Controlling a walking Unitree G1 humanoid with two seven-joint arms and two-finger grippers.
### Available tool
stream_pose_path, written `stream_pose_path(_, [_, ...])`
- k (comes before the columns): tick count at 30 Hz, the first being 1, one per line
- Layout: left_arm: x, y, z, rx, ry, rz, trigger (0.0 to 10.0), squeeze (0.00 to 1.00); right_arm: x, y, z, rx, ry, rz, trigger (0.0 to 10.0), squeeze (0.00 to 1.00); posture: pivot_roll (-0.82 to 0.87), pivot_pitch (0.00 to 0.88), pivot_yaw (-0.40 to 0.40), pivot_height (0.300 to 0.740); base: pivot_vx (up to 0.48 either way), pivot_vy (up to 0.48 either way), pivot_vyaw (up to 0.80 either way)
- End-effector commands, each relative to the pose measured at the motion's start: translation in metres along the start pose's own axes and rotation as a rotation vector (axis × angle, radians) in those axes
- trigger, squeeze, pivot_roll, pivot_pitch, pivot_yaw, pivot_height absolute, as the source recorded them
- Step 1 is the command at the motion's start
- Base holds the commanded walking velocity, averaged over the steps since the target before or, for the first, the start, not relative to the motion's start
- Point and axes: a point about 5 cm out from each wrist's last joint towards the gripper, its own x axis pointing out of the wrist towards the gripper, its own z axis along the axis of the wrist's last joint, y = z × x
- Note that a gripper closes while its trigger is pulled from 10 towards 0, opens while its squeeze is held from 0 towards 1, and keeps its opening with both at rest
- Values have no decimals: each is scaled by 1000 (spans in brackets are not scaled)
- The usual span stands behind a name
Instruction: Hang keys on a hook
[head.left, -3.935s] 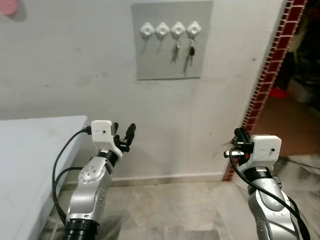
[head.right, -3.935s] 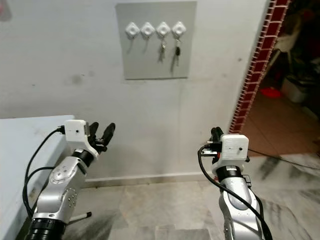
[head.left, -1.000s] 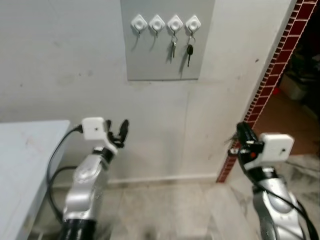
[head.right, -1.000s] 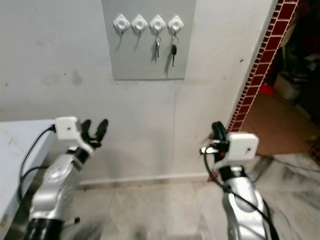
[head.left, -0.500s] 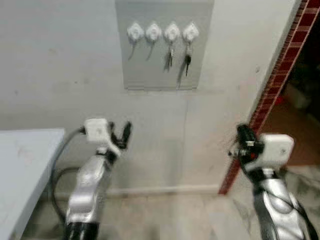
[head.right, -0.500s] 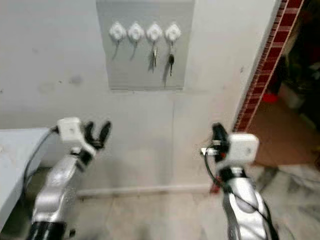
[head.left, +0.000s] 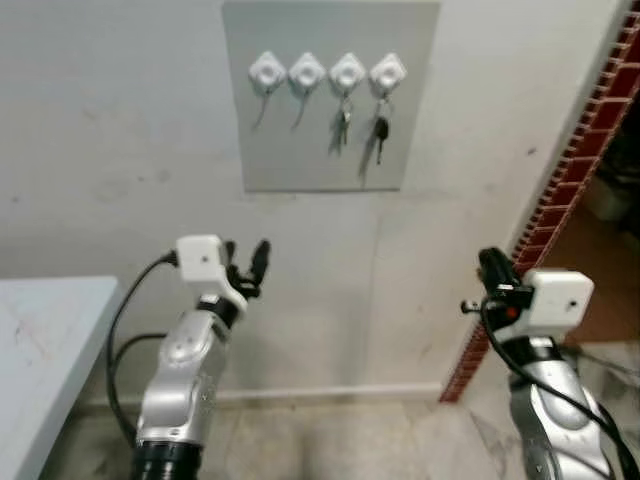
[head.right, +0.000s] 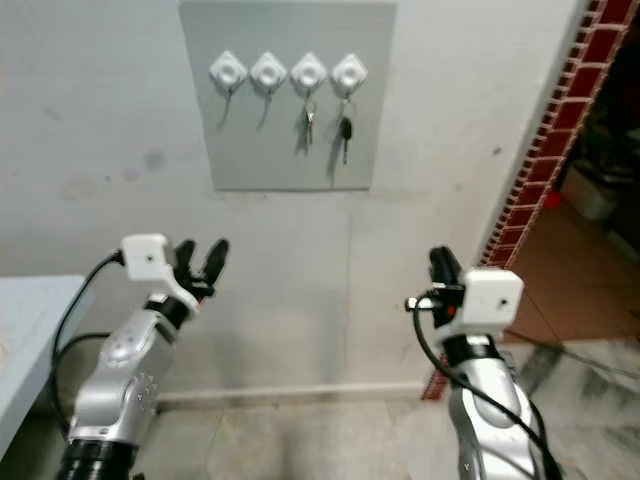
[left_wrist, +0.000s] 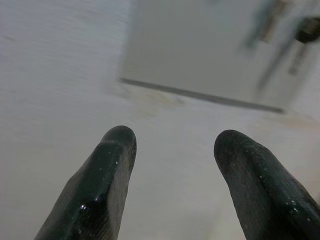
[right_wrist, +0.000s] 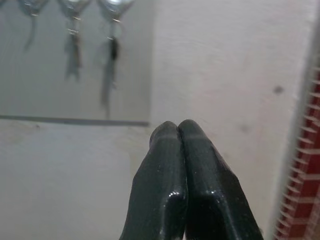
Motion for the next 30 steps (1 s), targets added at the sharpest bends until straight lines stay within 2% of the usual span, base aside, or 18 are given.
stream_pose_path(1, [-2, 9, 3, 6, -2, 24, 10000, 0, 2, 8, 3, 23, -14, 24, 10000, 0, -12, 14, -3, 740, 289, 251, 0])
stream_pose_path(17, [-3, 6, 0, -10, 2, 25, 10000, 0, 3, 9, 2, 21, -11, 36, 10000, 0, -11, 9, -9, 740, 272, 298, 0])
stream_pose_path(22, [-2, 6, 1, 21, 2, 22, 10000, 0, 4, 9, 3, 20, -13, 36, 10000, 0, -11, 9, -9, 740, 272, 296, 0])
stream_pose_path(25, [-1, 5, 2, 69, 4, 16, 10000, 0, 4, 9, 3, 21, -14, 35, 10000, 0, -11, 10, -7, 740, 345, 0, 0])
stream_pose_path(30, [-2, 4, 2, 39, -4, 13, 10000, 0, 3, 9, 2, 20, -12, 33, 10000, 0, -12, 13, -4, 740, 360, 0, 0])
